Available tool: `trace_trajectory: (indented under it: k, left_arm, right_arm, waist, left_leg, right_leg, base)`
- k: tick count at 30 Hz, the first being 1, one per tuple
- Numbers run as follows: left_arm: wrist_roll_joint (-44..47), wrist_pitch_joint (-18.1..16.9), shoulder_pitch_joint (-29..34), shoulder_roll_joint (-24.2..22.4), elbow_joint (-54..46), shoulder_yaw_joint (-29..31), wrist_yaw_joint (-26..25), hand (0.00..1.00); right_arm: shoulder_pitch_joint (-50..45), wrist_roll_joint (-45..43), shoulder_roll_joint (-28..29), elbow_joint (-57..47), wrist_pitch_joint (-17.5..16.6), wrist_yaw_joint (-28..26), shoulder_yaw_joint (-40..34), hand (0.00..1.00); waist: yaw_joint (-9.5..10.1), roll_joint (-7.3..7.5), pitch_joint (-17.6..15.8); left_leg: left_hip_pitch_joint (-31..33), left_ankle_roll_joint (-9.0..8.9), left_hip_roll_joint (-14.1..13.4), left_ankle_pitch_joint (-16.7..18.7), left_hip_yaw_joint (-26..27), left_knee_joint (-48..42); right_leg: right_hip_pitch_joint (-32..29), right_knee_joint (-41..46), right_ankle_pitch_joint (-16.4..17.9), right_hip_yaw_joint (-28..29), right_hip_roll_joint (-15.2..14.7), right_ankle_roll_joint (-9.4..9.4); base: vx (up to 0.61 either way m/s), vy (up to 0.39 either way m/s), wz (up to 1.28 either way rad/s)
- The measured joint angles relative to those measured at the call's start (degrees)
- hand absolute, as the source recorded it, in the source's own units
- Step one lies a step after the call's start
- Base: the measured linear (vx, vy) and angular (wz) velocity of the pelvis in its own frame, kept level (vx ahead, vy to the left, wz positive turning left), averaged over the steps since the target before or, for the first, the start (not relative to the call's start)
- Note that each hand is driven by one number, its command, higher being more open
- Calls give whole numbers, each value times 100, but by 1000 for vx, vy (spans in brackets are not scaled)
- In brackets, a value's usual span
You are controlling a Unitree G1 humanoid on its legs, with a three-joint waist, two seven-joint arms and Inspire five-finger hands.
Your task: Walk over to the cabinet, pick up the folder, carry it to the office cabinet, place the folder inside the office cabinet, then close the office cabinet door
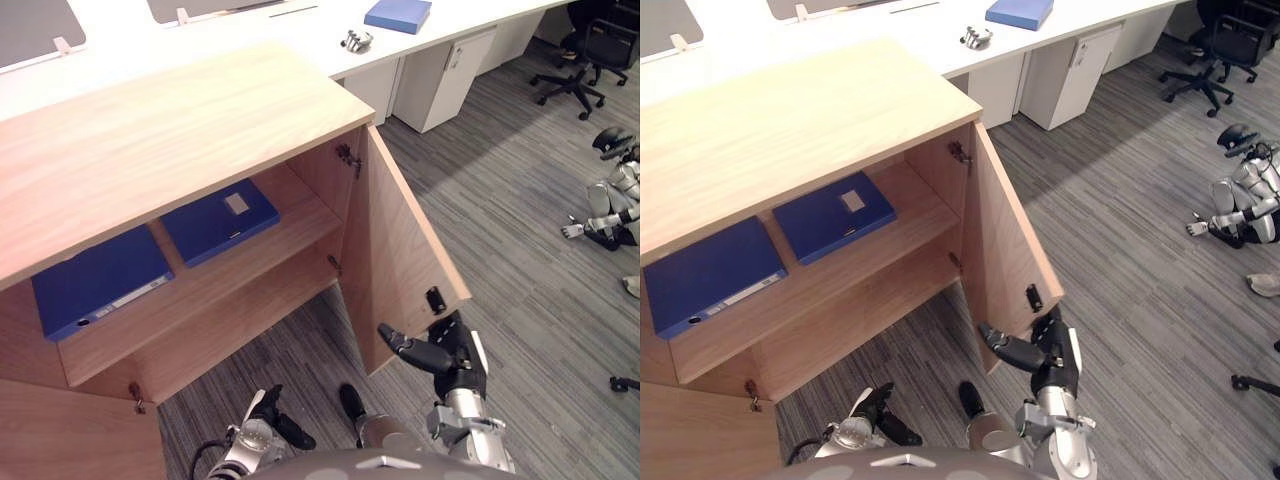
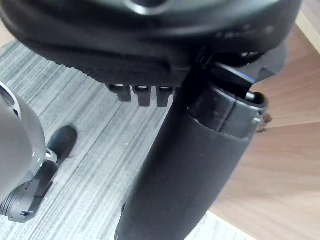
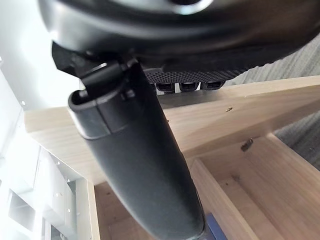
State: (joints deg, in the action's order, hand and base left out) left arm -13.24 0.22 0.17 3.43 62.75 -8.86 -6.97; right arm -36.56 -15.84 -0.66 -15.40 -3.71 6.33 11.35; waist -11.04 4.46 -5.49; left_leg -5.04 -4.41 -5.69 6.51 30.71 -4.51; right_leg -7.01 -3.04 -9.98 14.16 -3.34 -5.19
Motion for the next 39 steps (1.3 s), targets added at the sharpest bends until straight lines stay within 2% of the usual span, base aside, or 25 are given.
trace_trajectory:
  k: [4, 7, 10, 16, 22, 25, 27, 30, 39]
  left_arm:
    - [-101, 5, 73, 73, -12, -110, 7, 100]
    - [-103, 2, 75, 73, -75, -122, 1, 100]
    - [-101, -6, 98, 103, -182, -117, -16, 100]
    - [-95, -9, 90, 292, -202, -92, -33, 100]
    - [-86, -8, 134, 315, -264, 128, -59, 100]
    - [33, -9, 122, 311, -299, 148, -106, 100]
    - [67, -9, 122, 297, -303, 328, -135, 100]
    - [236, -4, 110, 298, -332, 389, -157, 100]
    - [398, 29, 142, 289, -357, 584, -176, 100]
  right_arm:
    - [-104, 0, -253, -4, 46, -152, 538, 100]
    - [3, 0, -407, 29, 119, -359, 922, 100]
    - [672, -9, -419, 245, 117, -597, 1335, 100]
    - [1886, -187, -358, 842, 57, -705, 1410, 100]
    - [2468, -465, -372, 1451, -111, -719, 826, 100]
    - [3064, -485, -365, 1980, -145, -453, 388, 100]
    - [3324, -472, -367, 2313, -160, -302, 229, 100]
    - [3491, -444, -325, 2653, -158, -141, 93, 100]
    - [3734, -162, -194, 3291, -99, -68, 74, 100]
  waist:
    - [77, 100, 49]
    - [230, 130, 72]
    - [419, 202, 127]
    - [629, 316, 204]
    - [734, 233, 157]
    - [798, 185, 123]
    - [813, 100, 65]
    - [928, 50, 32]
    - [945, 31, 13]
  left_leg:
    - [16, 37, 30, -25, -198, 15]
    - [23, 75, 96, -93, -427, 103]
    - [110, 136, 188, -309, -784, 329]
    - [174, 172, 265, -658, -1260, 769]
    - [224, 226, 307, -775, -1738, 952]
    - [328, 256, 341, -795, -1922, 952]
    - [382, 264, 357, -800, -2023, 952]
    - [427, 263, 340, -801, -2077, 951]
    - [447, 268, 336, -809, -2261, 952]
  right_leg:
    - [6, 132, 75, -147, -56, 14]
    - [13, 267, 182, -349, -104, 9]
    - [8, 342, 273, -717, -215, 33]
    - [27, 314, 338, -1242, -283, 125]
    - [180, 297, 486, -1747, -373, 53]
    - [197, 293, 538, -1941, -434, 8]
    - [208, 264, 554, -2023, -454, -13]
    - [238, 201, 556, -2111, -441, -18]
    - [325, 172, 578, -2242, -447, -42]
  base:
    - [3, -2, 22]
    - [2, -6, 39]
    - [13, -6, 53]
    - [51, -6, 50]
    - [52, 5, 45]
    - [50, 11, 32]
    - [42, 8, 19]
    - [43, -1, 14]
    - [12, 0, 9]
